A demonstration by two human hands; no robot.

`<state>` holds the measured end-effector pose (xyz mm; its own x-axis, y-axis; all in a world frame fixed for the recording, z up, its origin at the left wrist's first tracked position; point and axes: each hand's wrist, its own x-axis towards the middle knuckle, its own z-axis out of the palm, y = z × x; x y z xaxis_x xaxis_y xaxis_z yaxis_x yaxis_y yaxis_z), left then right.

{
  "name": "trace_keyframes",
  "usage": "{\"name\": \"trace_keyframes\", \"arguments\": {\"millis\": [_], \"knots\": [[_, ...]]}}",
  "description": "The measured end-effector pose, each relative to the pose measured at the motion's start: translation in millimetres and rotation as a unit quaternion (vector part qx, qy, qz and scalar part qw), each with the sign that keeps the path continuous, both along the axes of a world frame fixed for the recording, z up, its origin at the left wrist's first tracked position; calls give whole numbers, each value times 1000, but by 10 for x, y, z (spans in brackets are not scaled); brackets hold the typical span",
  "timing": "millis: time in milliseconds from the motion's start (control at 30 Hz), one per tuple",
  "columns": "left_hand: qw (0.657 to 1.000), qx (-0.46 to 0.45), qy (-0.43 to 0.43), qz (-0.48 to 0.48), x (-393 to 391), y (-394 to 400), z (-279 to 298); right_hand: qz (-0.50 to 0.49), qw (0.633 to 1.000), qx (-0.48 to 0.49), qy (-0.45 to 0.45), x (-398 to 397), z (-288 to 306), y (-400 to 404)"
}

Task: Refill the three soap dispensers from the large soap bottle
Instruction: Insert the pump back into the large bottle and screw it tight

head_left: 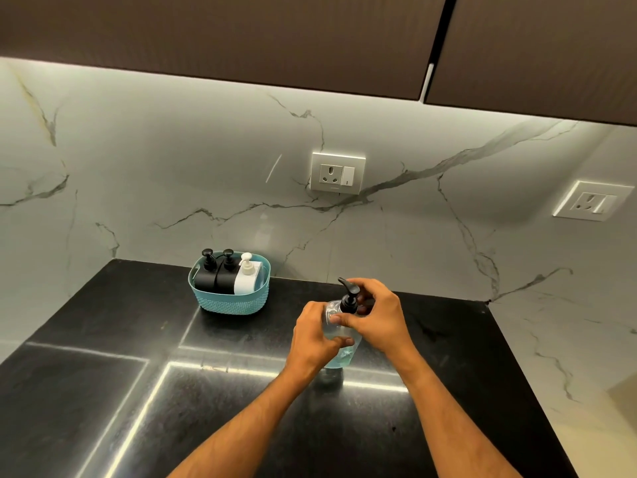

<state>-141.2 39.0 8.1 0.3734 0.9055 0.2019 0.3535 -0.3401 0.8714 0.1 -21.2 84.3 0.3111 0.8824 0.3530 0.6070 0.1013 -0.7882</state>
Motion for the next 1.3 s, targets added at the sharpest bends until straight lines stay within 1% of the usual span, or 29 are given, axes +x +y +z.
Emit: {"name": "trace_keyframes", "arguments": {"millis": [67, 233, 400, 633, 767, 1000, 1133, 1200, 1300], "knots": [[1000, -1, -1, 4, -8, 25, -2, 9, 1000, 2, 0, 34, -11, 4], [1000, 4, 5, -2, 27, 71, 18, -13, 1000, -14, 1, 49, -39, 58], [1000, -1, 0, 4, 59, 95, 20, 7, 1000, -17, 1, 104, -7, 45], [1000, 3, 8, 1, 110, 53, 35, -42, 999, -19, 20, 67, 30, 8], [1000, 16, 0, 7, 84, 47, 69, -1, 1000, -6, 21, 91, 39, -25], [1000, 9, 1, 1, 88, -10, 71, -9, 1000, -9, 10, 109, 42, -37], [1000, 6, -1, 4, 85, -24, 64, 24, 999, -22, 5, 136, -10, -23], [1000, 3, 2, 6, 85, -16, 50, 15, 1000, -21, -5, 136, -25, -19], [1000, 2, 8, 1, 87, -8, 49, -17, 1000, -19, 12, 98, -15, -15]]}}
